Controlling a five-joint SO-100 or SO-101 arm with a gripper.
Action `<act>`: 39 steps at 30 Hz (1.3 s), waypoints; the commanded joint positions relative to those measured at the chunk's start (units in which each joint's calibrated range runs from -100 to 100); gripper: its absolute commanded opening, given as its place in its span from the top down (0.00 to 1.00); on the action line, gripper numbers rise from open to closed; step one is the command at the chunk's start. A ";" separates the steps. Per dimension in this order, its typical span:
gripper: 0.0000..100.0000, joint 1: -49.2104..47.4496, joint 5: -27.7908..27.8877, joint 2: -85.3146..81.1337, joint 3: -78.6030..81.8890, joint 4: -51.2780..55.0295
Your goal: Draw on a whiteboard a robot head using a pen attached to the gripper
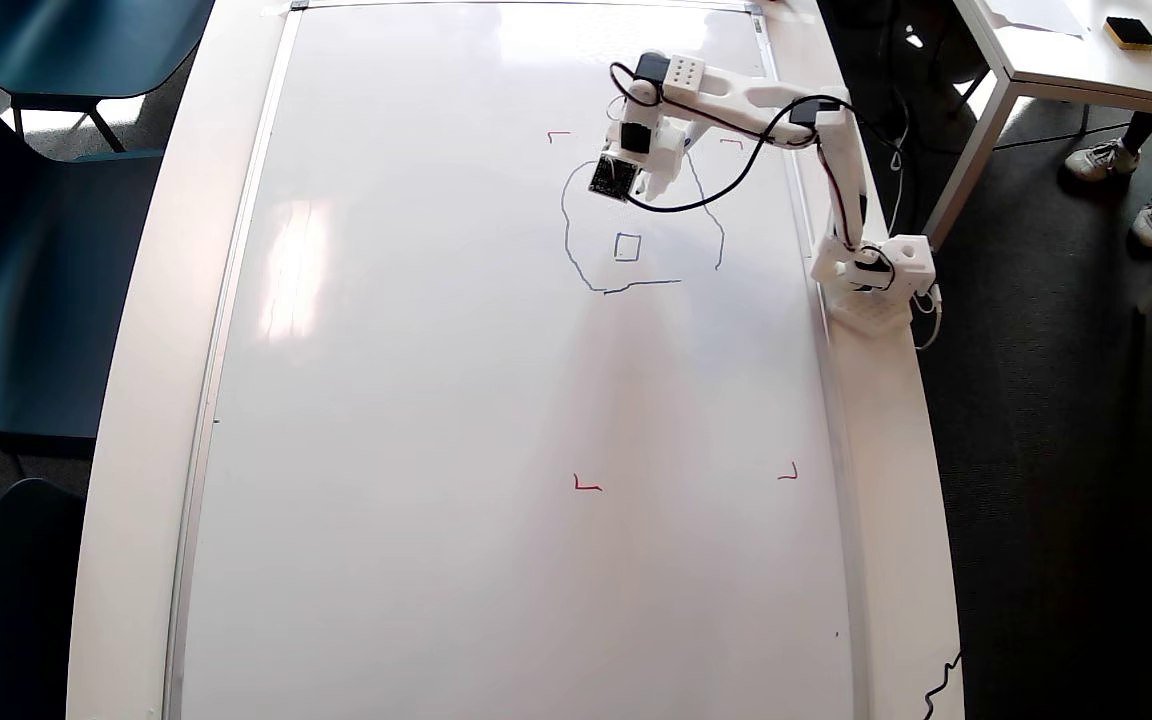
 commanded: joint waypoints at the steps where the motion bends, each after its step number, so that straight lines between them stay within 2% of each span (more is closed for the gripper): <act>1: 0.88 1.89 1.20 -0.14 -3.79 0.04; 8: 0.88 1.59 1.63 7.07 -10.24 0.04; 24: 0.88 -2.17 1.20 12.27 -15.32 -0.31; 39: 0.88 -1.43 1.47 12.52 -11.60 -0.39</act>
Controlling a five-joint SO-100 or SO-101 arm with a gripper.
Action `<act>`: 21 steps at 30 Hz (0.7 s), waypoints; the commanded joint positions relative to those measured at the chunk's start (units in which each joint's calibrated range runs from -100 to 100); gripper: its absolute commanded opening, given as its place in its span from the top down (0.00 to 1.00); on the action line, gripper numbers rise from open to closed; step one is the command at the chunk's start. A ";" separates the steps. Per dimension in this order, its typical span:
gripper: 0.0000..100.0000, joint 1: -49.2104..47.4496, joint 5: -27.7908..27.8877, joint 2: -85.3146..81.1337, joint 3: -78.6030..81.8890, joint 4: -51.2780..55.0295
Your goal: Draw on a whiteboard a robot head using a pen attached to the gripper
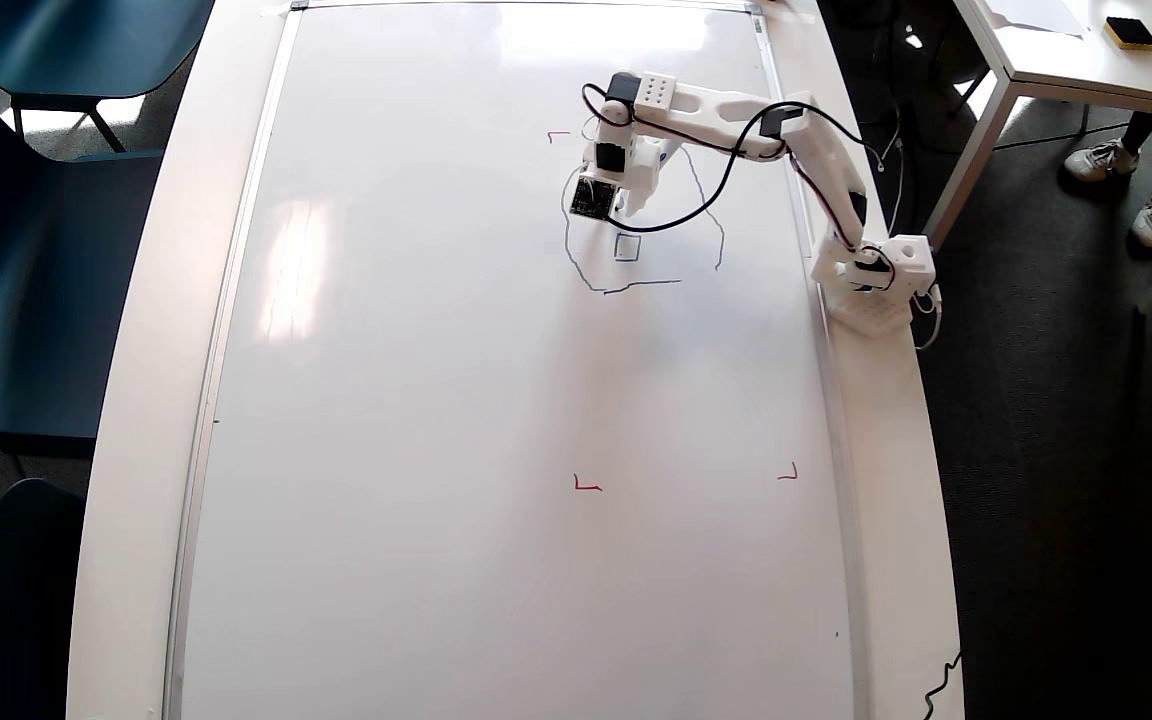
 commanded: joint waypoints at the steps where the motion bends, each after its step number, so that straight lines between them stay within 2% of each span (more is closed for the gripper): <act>1: 0.88 0.23 0.15 -1.62 1.10 -0.14; 21: 0.88 3.62 0.36 -8.66 8.82 -0.31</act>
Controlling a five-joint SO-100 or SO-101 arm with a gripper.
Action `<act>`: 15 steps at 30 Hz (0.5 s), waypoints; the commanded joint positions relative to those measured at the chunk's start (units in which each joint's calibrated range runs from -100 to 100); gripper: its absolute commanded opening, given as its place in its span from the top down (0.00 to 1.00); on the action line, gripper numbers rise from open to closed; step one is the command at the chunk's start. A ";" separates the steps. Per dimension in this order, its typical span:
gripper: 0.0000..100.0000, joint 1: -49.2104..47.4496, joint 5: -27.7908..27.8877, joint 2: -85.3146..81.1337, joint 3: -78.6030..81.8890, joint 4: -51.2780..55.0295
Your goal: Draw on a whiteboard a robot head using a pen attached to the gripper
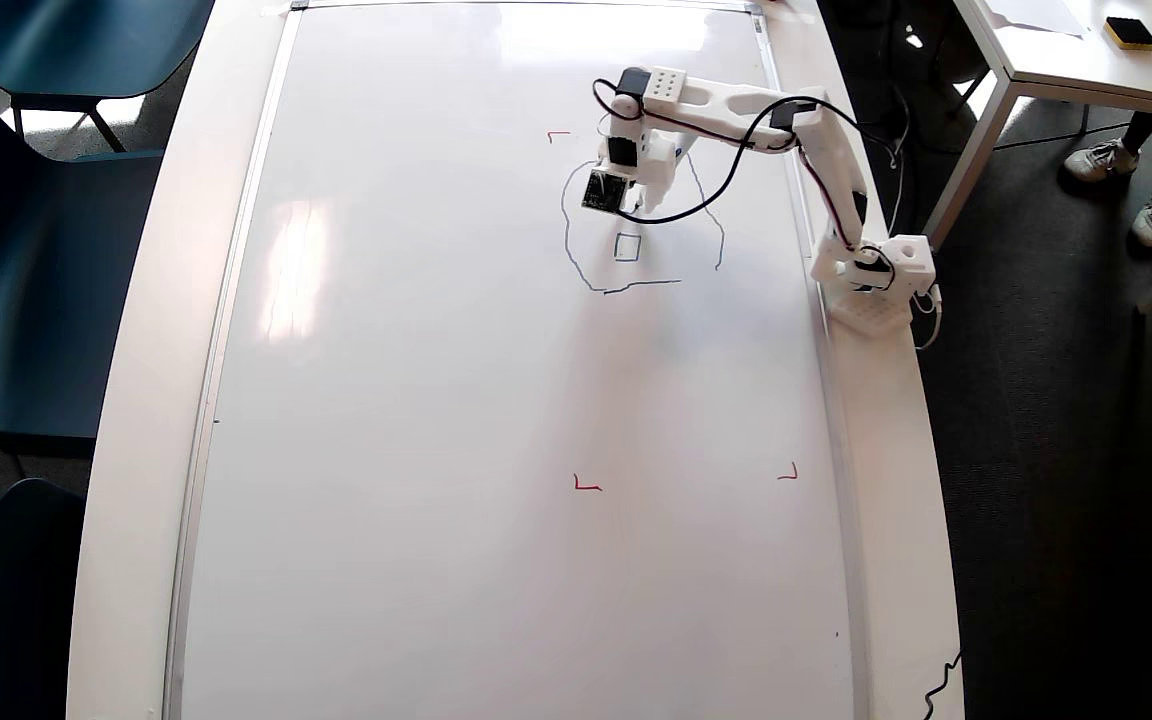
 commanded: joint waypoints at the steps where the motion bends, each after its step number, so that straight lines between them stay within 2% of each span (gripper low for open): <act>1: 0.88 1.43 0.36 -3.83 -0.05 -0.31; 15: 0.88 4.00 1.70 -3.08 -1.32 -0.23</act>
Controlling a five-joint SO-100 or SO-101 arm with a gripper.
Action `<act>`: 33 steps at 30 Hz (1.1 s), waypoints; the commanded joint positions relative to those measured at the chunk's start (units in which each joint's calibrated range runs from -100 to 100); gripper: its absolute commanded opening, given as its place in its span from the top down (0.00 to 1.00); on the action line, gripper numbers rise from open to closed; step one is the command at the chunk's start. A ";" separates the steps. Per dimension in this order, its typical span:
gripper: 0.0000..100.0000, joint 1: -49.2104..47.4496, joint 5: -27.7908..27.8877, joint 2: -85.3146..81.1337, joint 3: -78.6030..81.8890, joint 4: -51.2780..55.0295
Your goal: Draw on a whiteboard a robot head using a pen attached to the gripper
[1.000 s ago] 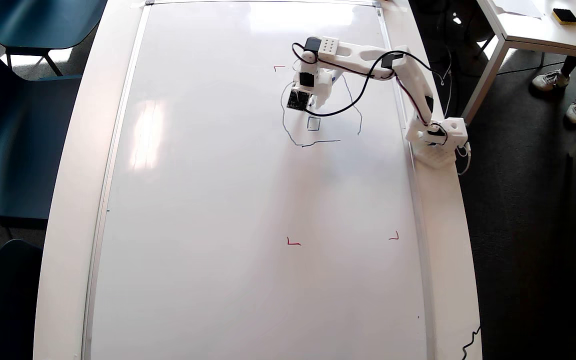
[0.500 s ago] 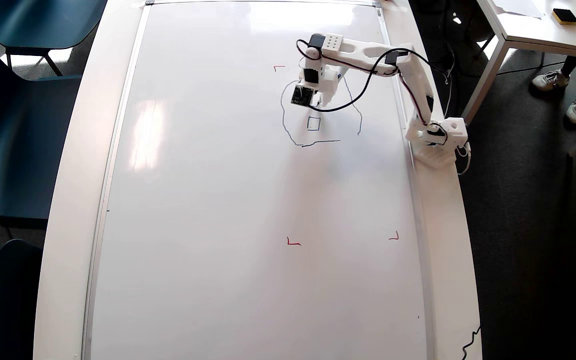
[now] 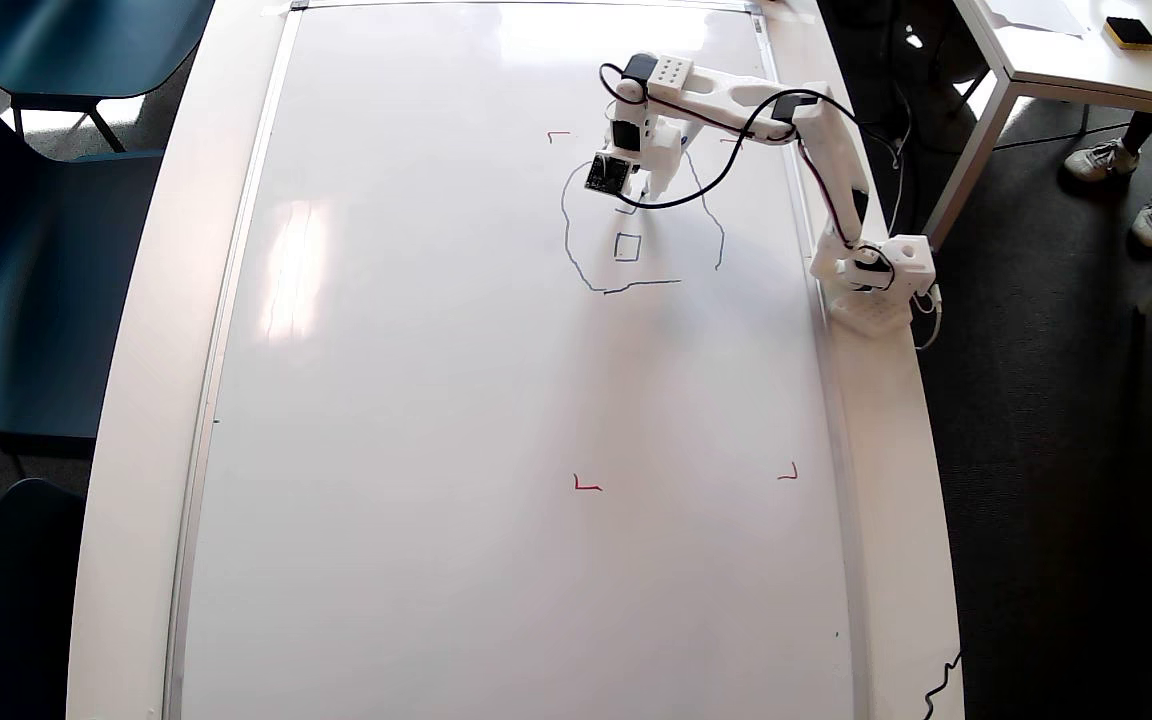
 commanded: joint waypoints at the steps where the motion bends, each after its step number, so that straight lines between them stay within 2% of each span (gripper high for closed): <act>1: 0.88 0.38 0.49 -2.91 -2.04 -0.23; 9: 0.88 0.31 0.54 0.28 -8.03 0.12; 33: 0.88 -0.06 0.27 6.65 -11.94 -0.31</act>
